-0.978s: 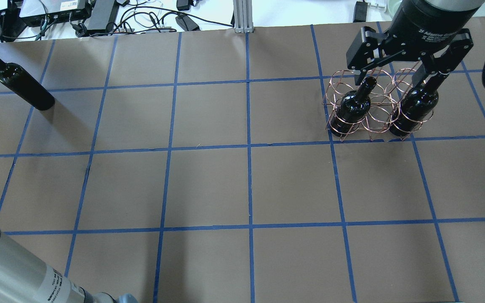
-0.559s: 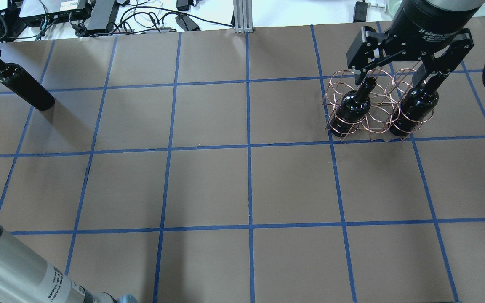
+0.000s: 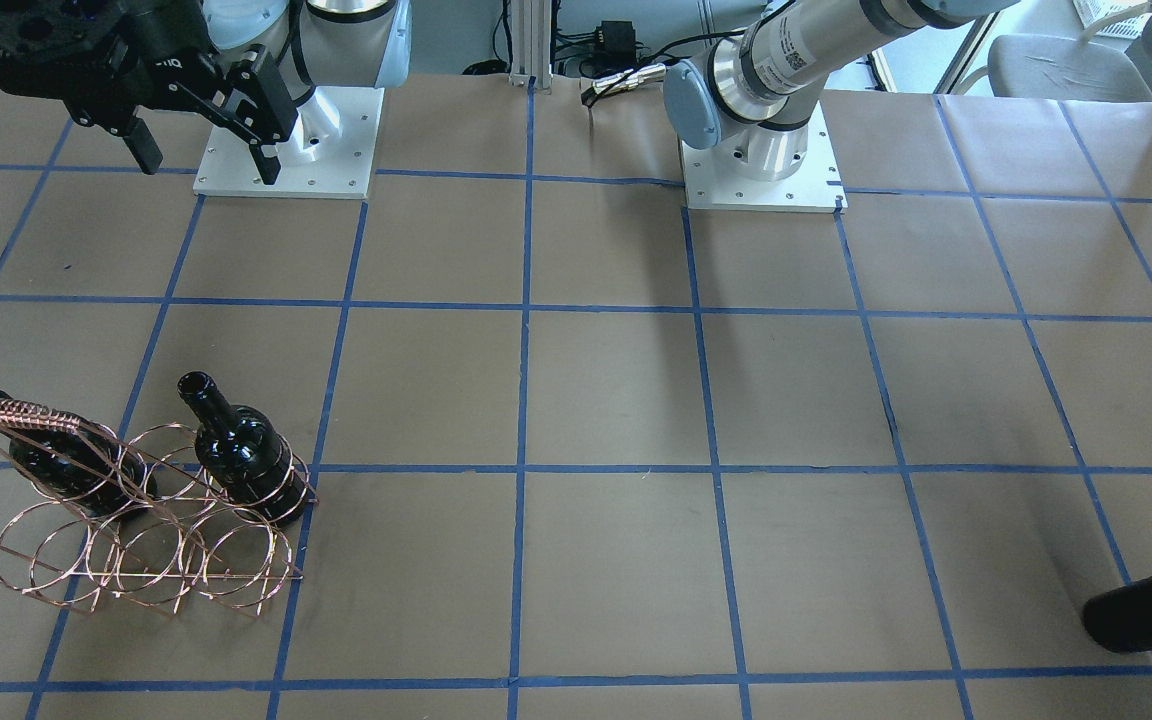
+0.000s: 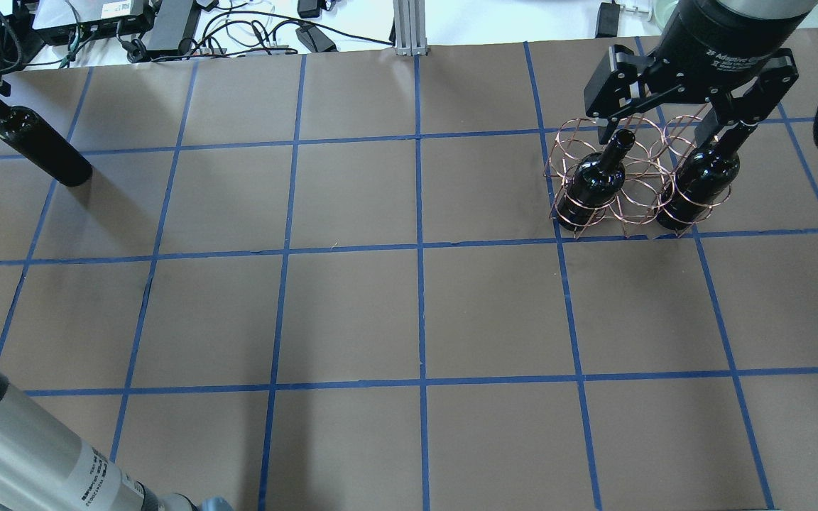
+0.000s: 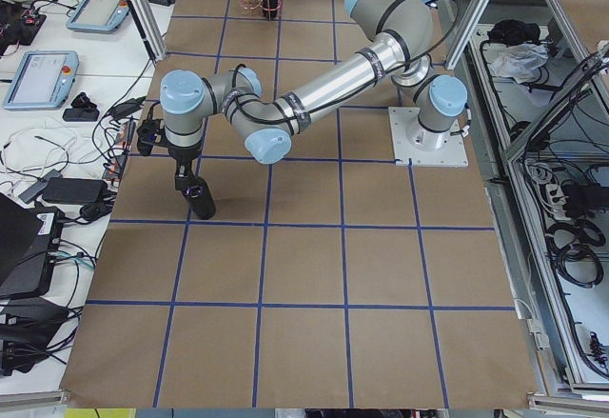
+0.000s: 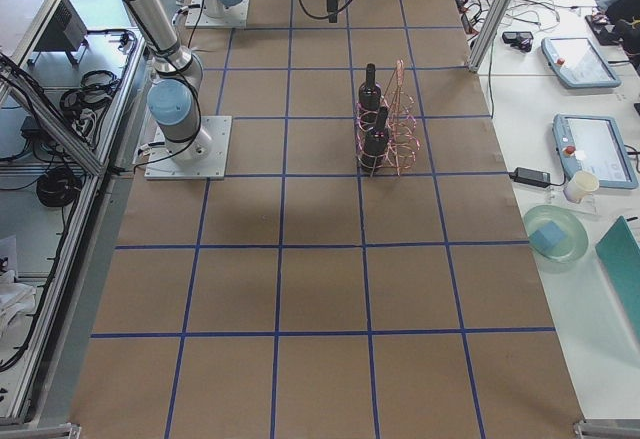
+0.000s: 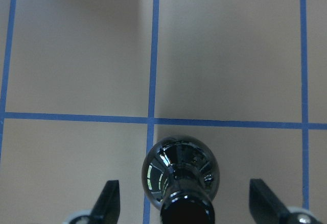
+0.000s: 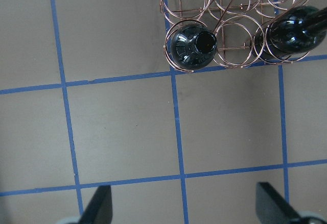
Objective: Place wine into wine basket
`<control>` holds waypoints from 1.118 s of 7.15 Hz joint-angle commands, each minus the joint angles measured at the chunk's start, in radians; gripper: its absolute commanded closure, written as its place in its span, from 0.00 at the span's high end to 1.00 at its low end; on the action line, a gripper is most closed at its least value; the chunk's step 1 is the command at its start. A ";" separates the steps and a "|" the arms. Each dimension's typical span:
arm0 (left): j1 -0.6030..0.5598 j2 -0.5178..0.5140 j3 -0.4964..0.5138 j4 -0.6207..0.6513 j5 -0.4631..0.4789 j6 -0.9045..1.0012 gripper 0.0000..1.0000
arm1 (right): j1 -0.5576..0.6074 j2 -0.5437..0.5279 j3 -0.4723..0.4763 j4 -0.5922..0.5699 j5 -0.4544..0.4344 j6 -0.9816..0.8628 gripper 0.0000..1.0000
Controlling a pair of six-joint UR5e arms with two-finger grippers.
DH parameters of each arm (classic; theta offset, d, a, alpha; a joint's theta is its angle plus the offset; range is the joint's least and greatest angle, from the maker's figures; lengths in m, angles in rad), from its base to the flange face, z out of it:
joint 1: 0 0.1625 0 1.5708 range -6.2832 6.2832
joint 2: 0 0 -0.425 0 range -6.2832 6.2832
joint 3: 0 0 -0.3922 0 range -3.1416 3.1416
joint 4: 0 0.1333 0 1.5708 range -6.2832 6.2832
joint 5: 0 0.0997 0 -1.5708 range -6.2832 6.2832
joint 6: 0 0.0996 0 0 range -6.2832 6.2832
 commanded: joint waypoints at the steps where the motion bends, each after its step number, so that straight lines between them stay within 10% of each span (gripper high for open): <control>1: -0.001 -0.008 -0.001 0.001 -0.006 0.006 0.81 | 0.000 0.000 0.000 0.000 0.000 -0.001 1.00; 8: 0.001 -0.013 -0.006 0.001 -0.003 0.012 0.68 | 0.000 0.000 0.000 0.000 0.000 -0.002 1.00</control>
